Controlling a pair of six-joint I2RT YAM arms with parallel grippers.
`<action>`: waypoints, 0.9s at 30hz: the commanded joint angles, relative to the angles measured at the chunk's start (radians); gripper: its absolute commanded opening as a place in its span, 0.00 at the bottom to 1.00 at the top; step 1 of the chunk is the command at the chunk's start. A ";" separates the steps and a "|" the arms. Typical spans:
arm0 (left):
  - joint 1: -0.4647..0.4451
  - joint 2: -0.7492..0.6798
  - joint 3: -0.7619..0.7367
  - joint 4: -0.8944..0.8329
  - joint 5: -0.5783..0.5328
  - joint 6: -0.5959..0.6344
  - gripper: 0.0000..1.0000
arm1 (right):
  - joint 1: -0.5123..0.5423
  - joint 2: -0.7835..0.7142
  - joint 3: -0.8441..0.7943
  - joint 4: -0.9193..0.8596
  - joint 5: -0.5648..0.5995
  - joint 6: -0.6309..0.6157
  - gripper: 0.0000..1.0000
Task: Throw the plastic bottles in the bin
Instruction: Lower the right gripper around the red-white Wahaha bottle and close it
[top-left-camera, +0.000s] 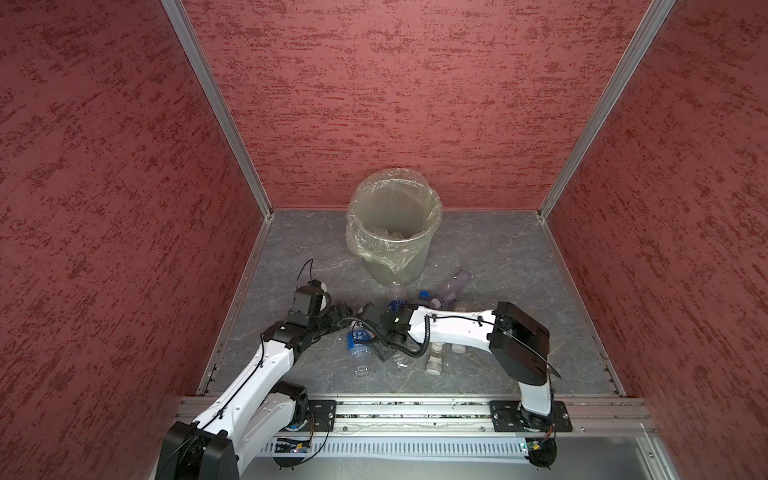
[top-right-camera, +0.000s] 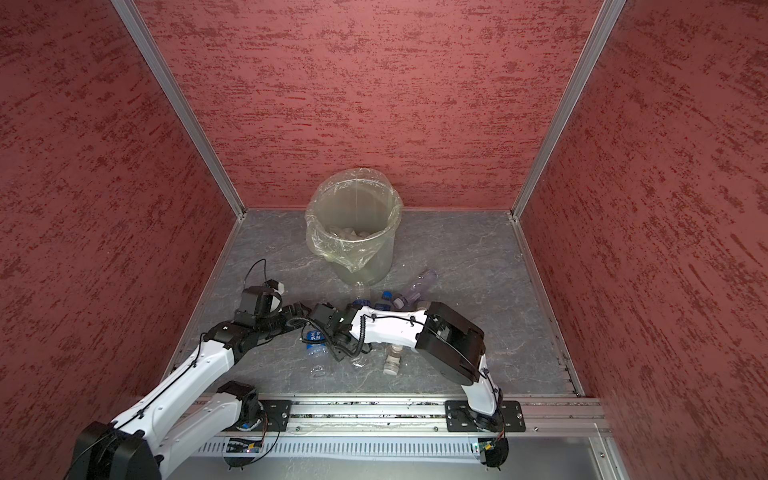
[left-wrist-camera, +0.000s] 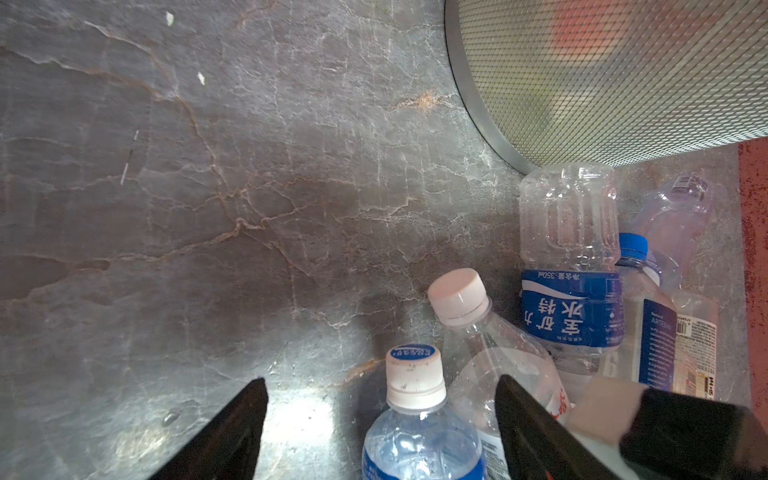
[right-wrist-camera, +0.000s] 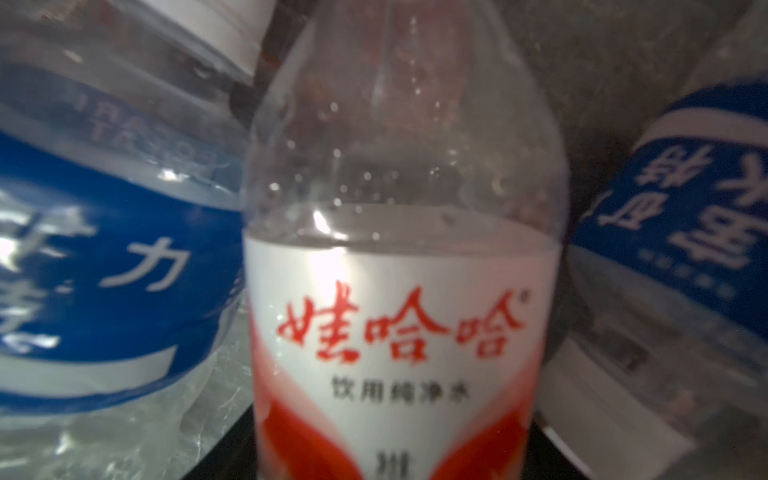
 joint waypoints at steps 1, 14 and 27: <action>0.008 -0.007 -0.011 0.019 0.011 0.012 0.86 | -0.009 0.027 -0.018 0.008 -0.023 -0.003 0.68; 0.011 -0.003 -0.012 0.022 0.013 0.010 0.86 | -0.019 -0.013 -0.021 0.002 0.014 0.005 0.52; 0.018 -0.004 -0.017 0.027 0.030 0.011 0.86 | -0.023 -0.126 -0.027 0.002 0.042 0.017 0.51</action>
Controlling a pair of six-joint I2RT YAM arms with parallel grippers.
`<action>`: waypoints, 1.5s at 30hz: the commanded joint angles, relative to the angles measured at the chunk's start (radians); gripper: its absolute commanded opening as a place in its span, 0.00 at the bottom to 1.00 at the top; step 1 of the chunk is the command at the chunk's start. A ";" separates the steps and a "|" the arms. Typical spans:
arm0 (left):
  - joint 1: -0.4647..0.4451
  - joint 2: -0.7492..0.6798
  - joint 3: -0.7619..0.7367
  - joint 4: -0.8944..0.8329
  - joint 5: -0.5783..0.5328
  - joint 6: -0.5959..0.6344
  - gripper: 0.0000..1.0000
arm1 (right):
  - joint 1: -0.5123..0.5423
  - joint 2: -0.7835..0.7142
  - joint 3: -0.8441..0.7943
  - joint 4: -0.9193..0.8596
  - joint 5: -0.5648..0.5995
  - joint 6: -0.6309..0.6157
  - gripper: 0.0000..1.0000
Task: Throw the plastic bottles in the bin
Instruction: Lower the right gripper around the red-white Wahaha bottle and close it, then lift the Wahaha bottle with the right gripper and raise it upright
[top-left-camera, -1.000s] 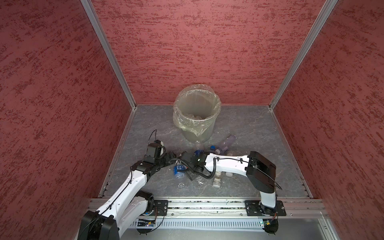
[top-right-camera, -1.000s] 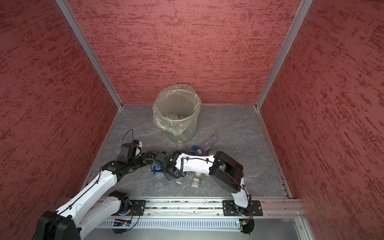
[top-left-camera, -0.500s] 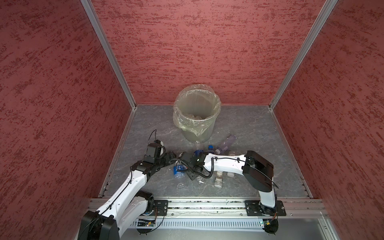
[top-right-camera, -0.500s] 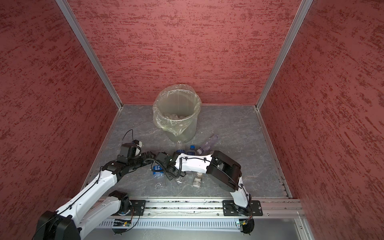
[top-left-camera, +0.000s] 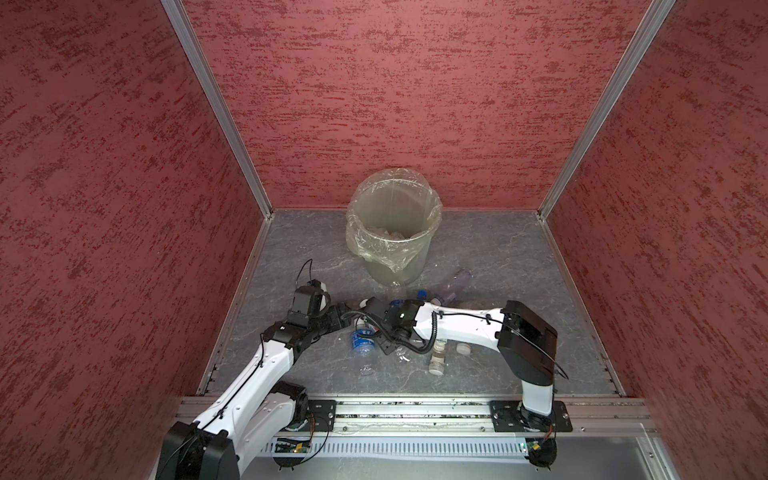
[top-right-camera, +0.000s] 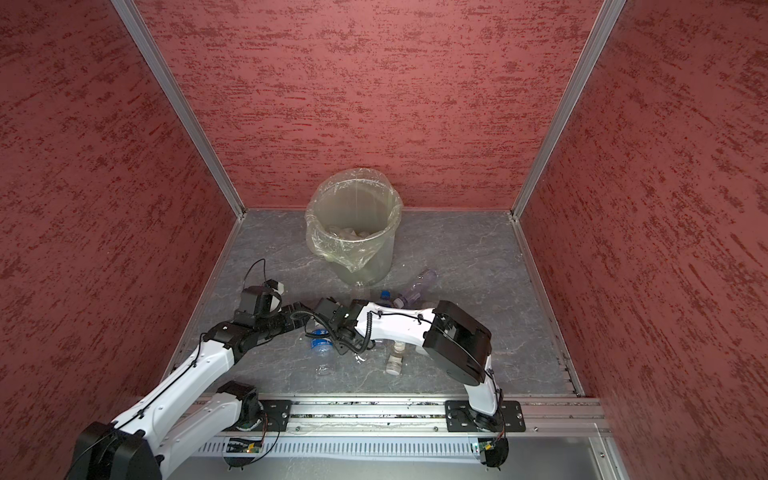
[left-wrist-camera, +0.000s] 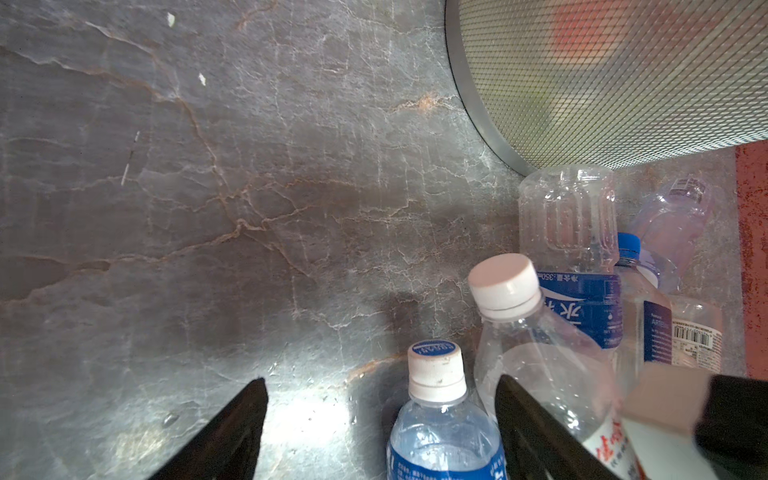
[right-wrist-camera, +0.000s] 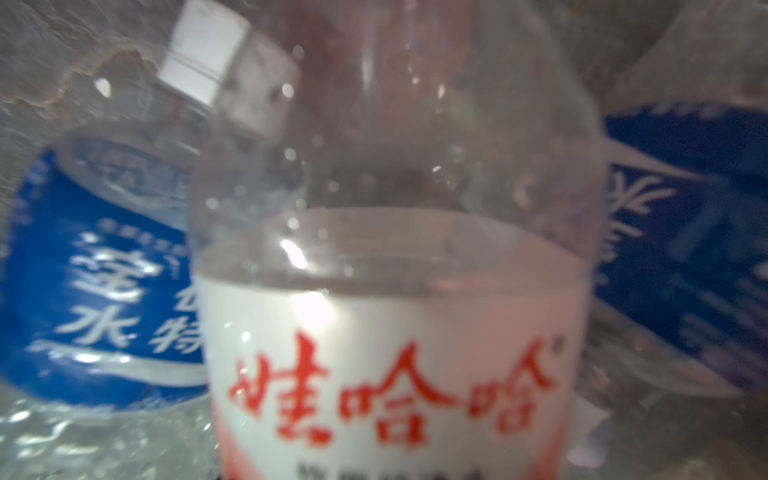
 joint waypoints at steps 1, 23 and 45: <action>0.012 -0.004 -0.015 0.024 0.022 0.010 0.86 | -0.002 -0.078 -0.013 -0.004 0.034 0.017 0.50; 0.012 0.002 -0.019 0.038 0.056 0.023 0.86 | 0.008 -0.522 -0.214 0.118 0.175 -0.025 0.46; -0.016 -0.067 -0.039 0.043 0.046 0.032 0.86 | 0.037 -1.051 -0.480 0.320 0.494 -0.040 0.44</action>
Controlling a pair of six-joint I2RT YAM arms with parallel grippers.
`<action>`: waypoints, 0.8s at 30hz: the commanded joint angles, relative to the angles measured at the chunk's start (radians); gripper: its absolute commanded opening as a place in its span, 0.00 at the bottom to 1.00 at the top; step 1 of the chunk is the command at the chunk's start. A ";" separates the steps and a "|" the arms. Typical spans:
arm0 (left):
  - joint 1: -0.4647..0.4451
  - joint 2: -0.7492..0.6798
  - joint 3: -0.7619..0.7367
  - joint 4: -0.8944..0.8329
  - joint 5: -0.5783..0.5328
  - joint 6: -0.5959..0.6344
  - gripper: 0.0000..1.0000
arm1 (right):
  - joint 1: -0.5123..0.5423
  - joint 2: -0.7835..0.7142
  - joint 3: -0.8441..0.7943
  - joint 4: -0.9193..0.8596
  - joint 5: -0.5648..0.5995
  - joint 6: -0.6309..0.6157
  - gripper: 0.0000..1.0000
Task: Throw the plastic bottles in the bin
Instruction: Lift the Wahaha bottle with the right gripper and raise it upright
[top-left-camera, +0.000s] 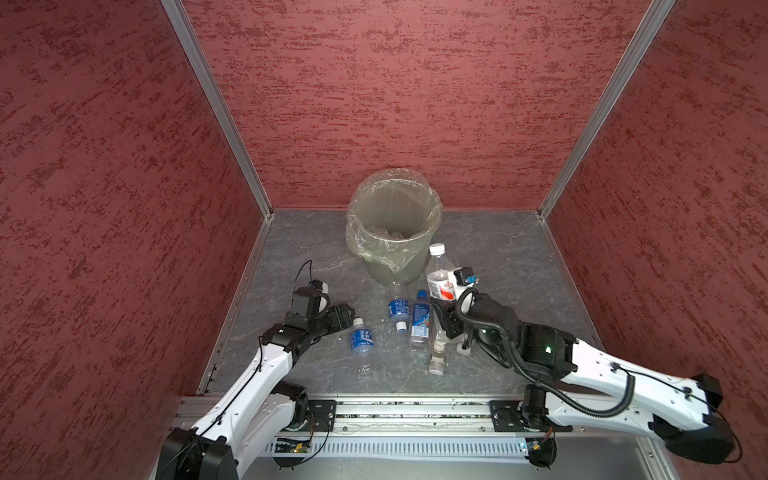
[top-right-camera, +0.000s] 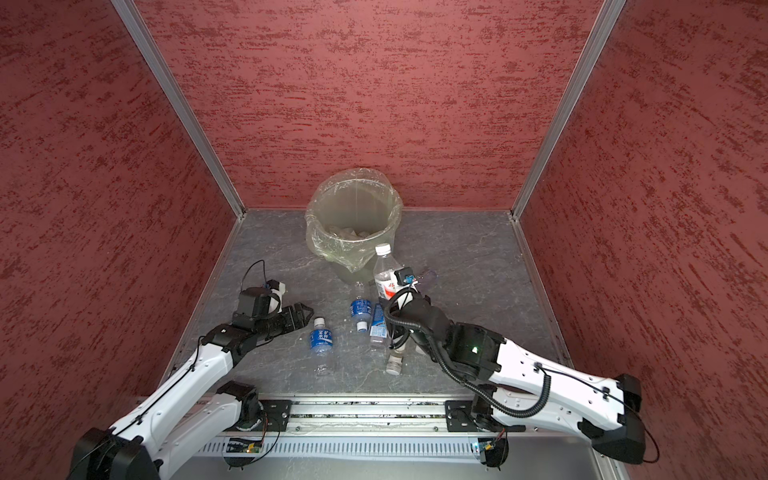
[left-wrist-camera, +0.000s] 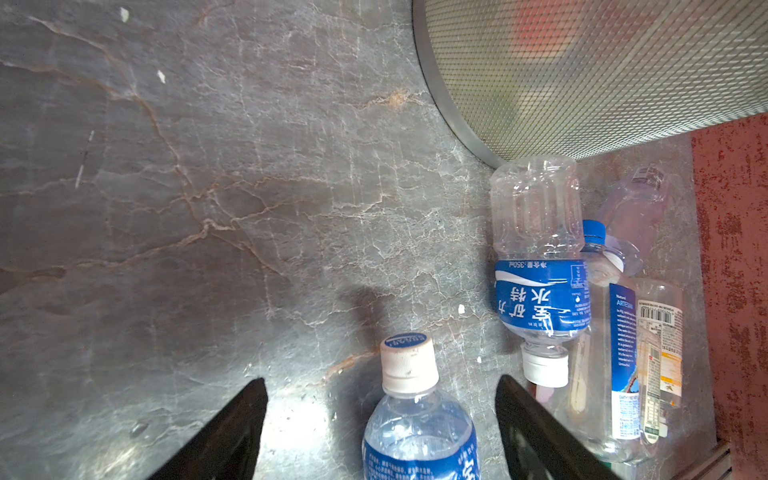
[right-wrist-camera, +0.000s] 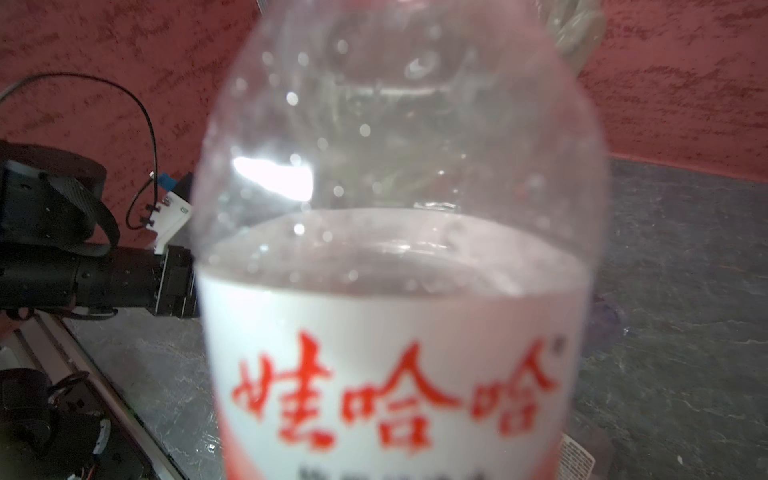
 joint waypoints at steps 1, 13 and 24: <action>-0.016 -0.040 -0.023 0.022 -0.006 0.025 0.86 | 0.011 -0.049 -0.018 0.048 0.087 -0.016 0.44; -0.127 -0.207 -0.064 0.032 -0.016 0.059 0.87 | 0.014 -0.124 -0.020 0.133 0.166 -0.084 0.44; -0.138 -0.230 -0.071 0.032 -0.030 0.057 0.88 | 0.014 -0.010 0.133 0.287 0.223 -0.220 0.46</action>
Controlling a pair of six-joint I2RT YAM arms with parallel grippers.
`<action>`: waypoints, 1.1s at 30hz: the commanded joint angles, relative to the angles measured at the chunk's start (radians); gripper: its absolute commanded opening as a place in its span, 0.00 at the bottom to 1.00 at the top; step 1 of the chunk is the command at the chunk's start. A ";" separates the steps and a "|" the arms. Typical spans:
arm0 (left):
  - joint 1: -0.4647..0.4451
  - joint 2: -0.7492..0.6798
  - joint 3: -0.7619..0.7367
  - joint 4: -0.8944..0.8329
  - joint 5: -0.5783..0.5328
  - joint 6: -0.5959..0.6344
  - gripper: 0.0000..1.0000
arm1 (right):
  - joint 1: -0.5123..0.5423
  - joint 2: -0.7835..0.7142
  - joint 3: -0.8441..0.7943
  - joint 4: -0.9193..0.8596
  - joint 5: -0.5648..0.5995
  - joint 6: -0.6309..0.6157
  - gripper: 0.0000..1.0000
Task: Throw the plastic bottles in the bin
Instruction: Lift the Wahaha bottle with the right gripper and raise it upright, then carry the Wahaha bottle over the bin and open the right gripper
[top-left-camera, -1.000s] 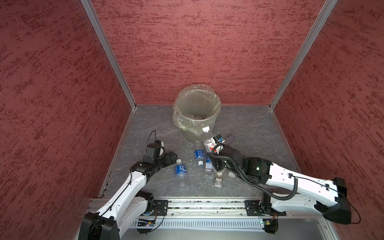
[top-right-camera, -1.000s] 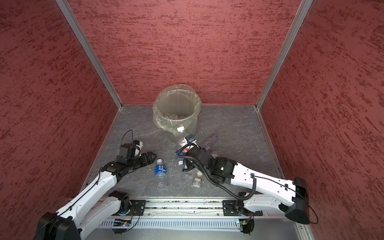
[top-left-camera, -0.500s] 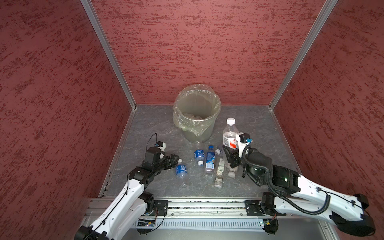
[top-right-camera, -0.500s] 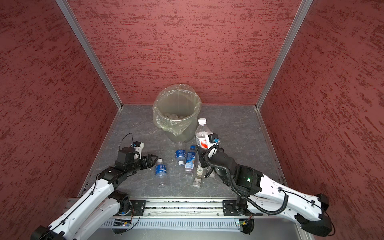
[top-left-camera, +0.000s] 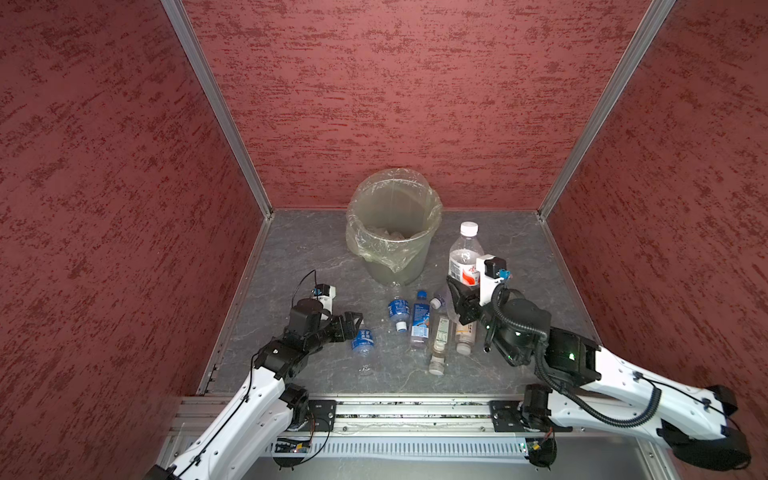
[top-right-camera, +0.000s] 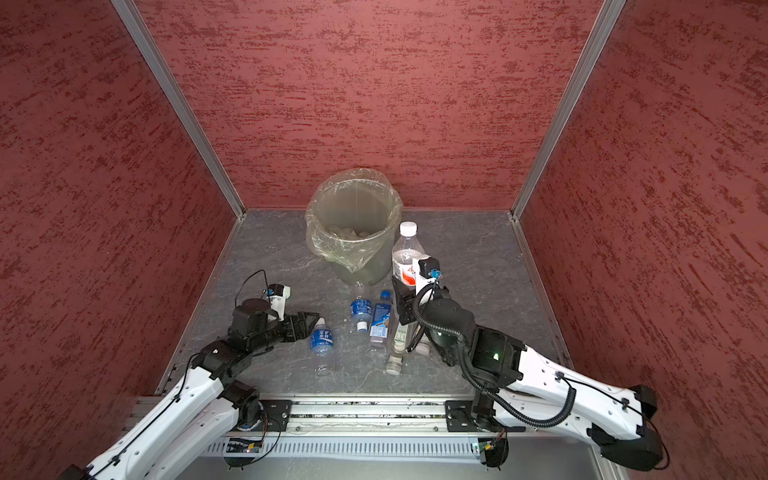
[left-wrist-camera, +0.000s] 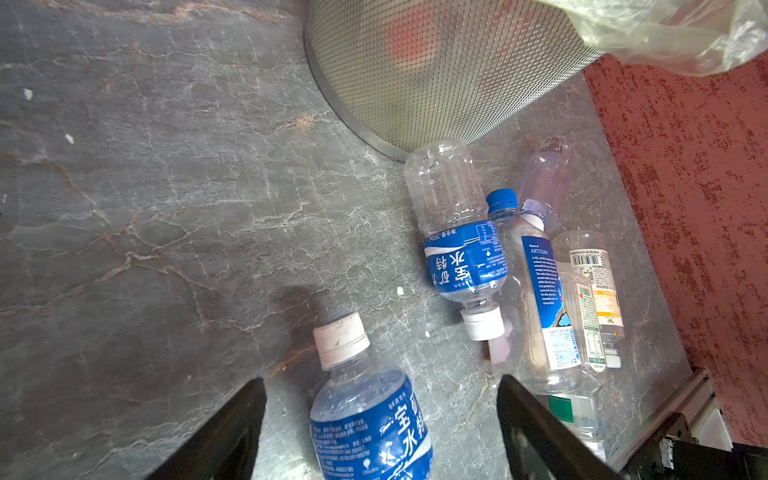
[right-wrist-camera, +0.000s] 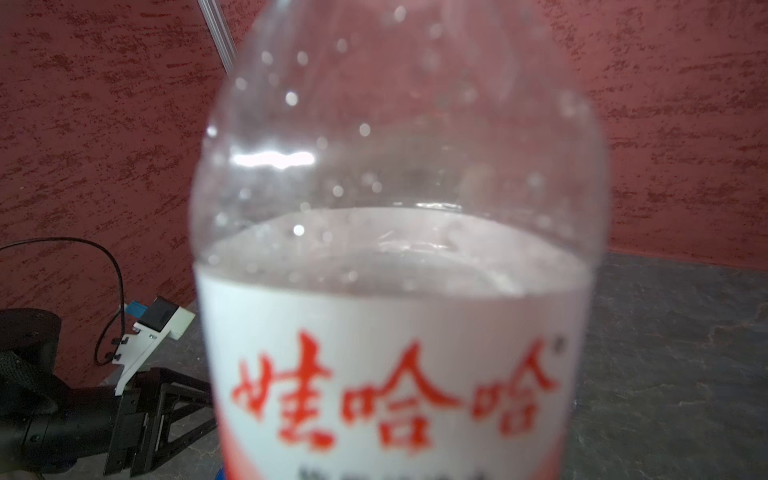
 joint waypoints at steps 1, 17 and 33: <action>-0.005 -0.011 -0.011 0.013 -0.014 0.016 0.88 | 0.007 0.082 0.131 0.133 0.061 -0.104 0.46; -0.003 -0.065 -0.021 -0.001 -0.031 0.005 0.88 | -0.488 1.145 1.436 -0.261 -0.329 -0.114 0.99; -0.004 -0.042 -0.011 -0.004 -0.040 0.008 0.89 | -0.507 0.806 1.087 -0.214 -0.299 -0.116 0.99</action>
